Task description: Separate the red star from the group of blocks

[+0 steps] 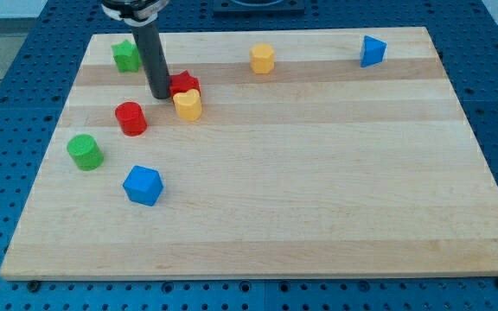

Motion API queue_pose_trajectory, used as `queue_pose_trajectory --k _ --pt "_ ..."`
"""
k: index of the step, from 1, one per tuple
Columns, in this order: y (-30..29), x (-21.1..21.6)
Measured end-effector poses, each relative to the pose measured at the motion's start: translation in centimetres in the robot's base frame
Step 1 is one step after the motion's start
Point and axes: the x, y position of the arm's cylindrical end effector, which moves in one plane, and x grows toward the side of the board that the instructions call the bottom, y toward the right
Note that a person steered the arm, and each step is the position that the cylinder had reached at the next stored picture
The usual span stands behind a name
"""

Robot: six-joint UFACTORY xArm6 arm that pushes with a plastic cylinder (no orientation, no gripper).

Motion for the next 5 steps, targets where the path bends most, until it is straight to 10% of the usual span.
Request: queue_pose_trajectory --k 5 --pt "6.0 3.0"
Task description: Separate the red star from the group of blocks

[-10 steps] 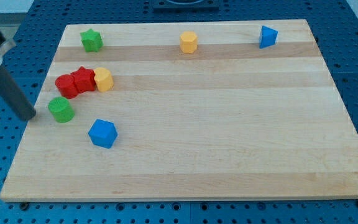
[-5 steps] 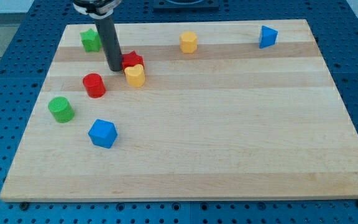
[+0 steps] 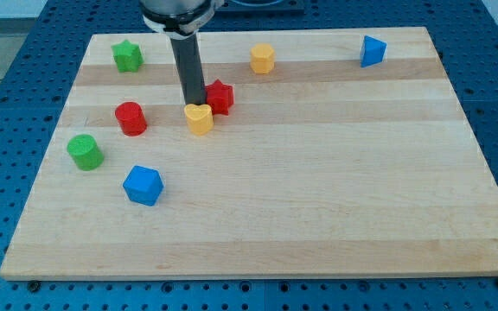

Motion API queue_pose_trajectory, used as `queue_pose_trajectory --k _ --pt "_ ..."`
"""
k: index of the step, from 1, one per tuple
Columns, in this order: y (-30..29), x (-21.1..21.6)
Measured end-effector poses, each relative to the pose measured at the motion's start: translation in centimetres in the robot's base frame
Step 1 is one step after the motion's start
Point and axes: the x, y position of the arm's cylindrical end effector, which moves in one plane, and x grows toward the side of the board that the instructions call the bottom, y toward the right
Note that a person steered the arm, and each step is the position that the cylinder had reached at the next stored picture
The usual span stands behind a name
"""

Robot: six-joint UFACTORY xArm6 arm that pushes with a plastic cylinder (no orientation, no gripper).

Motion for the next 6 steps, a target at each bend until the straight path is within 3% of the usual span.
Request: queue_pose_trajectory --k 2,6 --pt "2.9 0.0" --pt "2.9 0.8"
